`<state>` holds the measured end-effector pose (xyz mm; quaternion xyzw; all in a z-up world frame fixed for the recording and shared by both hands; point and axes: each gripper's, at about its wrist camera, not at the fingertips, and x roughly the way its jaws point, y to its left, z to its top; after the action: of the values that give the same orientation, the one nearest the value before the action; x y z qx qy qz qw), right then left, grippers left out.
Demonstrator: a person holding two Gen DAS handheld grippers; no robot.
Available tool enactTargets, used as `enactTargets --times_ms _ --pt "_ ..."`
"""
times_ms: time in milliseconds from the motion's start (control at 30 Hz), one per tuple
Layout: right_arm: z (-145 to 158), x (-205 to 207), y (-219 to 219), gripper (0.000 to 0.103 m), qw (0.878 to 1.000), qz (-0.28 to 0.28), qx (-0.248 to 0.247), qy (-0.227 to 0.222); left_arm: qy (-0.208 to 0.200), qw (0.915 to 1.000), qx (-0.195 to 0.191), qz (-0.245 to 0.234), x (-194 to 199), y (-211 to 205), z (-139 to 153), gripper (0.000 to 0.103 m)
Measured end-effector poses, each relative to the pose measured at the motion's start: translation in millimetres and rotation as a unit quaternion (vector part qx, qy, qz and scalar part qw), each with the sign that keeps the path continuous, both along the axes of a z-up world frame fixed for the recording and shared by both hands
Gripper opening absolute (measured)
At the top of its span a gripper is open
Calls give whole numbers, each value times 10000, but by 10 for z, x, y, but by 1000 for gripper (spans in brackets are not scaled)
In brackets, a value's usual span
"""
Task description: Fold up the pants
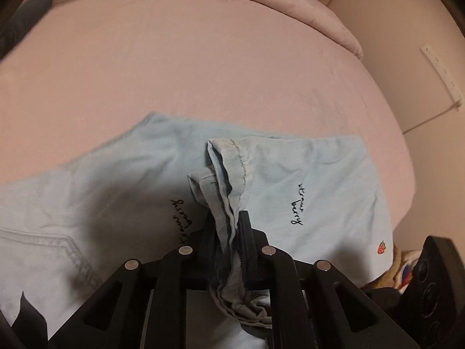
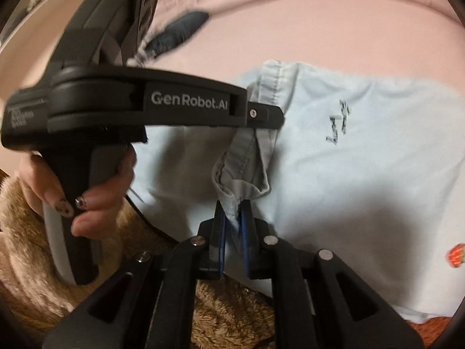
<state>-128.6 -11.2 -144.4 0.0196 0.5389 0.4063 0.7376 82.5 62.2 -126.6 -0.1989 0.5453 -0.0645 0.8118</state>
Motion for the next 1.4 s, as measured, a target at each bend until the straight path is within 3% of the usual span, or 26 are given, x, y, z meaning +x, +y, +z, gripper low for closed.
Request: enactTargets --times_ms 100,267,433,533,633,733,933,967,1067,1267,1400 --pt "53 20 7 12 10000 28 63 26 41 9997 -218 52 24 66 33 11" --pt "-2 56 -157 18 9994 -25 190 288 161 9991 -245 296 8 46 105 12" --pt "120 64 -238 41 9988 25 258 407 177 9991 152 346 -88 79 188 23" --pt "284 57 -420 50 9994 -324 28 114 79 9987 231 450 -165 100 368 28" --pt "510 137 -760 50 9923 -960 -545 -557 -344 9973 495 429 -288 2 637 28" --pt "544 225 -888 50 9815 -1444 -991 -768 -645 9975 285 105 -288 -185 750 28" --pt "398 275 -974 45 9765 -1698 -1273 -368 69 9984 481 -300 -251 -362 243 28" --pt "360 266 -969 45 9752 -1688 -1383 -365 249 9968 701 -290 -285 -367 112 28" --pt "344 258 -922 45 9720 -1705 -1576 -372 19 9957 893 -242 -427 -339 83 28" --pt "279 324 -778 49 9683 -1702 -1786 -386 6 9919 1258 183 -620 -364 -5 28" --pt "299 334 -695 50 9697 -1670 -1736 -402 0 9942 1027 326 -786 -265 -64 28"
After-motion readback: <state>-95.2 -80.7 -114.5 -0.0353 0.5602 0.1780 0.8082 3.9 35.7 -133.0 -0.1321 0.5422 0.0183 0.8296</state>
